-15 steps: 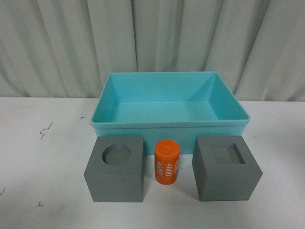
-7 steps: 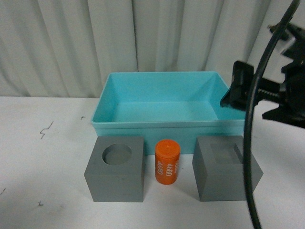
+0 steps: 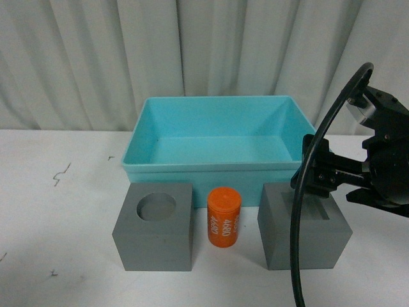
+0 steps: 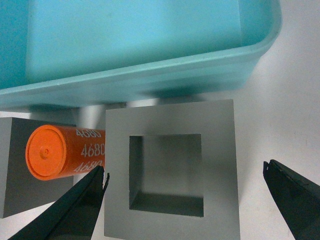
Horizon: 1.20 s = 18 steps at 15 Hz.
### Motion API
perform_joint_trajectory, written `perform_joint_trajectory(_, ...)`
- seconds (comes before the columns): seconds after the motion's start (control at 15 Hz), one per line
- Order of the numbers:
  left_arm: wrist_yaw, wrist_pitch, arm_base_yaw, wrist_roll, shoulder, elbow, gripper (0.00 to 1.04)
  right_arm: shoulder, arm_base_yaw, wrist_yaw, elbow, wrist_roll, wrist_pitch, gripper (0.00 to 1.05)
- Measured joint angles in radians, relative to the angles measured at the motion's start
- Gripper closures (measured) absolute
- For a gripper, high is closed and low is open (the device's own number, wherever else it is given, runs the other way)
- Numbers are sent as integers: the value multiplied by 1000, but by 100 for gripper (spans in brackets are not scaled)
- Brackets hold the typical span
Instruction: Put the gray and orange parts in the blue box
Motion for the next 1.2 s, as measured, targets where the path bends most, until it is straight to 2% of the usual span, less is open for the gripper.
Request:
perform_joint_trajectory(0.4, 0, 0, 0, 0, 0, 0, 7, 93, -44, -3, -2, -31, 34, 6)
perform_joint_trajectory(0.73, 0, 0, 0, 0, 0, 0, 7, 139, -39, -25, 0, -30, 60, 6)
perform_joint_trajectory(0.8, 0, 0, 0, 0, 0, 0, 7, 139, -36, -25, 2, -30, 60, 13)
perform_joint_trajectory(1.2, 0, 0, 0, 0, 0, 0, 7, 127, -43, -11, 13, -35, 60, 77)
